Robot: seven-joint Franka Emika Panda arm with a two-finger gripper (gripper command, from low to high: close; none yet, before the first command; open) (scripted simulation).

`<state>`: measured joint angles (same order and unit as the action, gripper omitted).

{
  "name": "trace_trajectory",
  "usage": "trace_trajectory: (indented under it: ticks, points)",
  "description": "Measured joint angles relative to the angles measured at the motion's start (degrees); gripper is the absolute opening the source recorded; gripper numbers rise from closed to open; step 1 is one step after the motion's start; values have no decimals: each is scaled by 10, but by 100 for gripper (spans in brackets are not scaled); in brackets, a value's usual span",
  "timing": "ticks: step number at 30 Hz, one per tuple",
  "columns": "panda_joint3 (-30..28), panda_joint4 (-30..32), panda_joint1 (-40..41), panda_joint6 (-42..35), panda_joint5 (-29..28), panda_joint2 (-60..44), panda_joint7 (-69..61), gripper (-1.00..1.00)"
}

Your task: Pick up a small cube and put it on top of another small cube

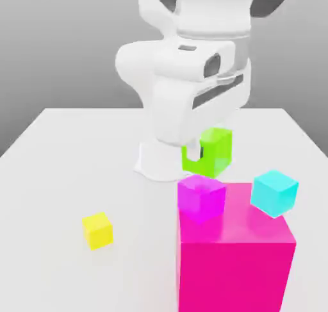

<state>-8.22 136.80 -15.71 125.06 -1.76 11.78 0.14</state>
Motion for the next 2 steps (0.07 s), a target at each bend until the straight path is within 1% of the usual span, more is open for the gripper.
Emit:
trace_trajectory:
  ticks: [2]
  points:
    - [0, 0, 0, 0, 0, 0, 0, 100]
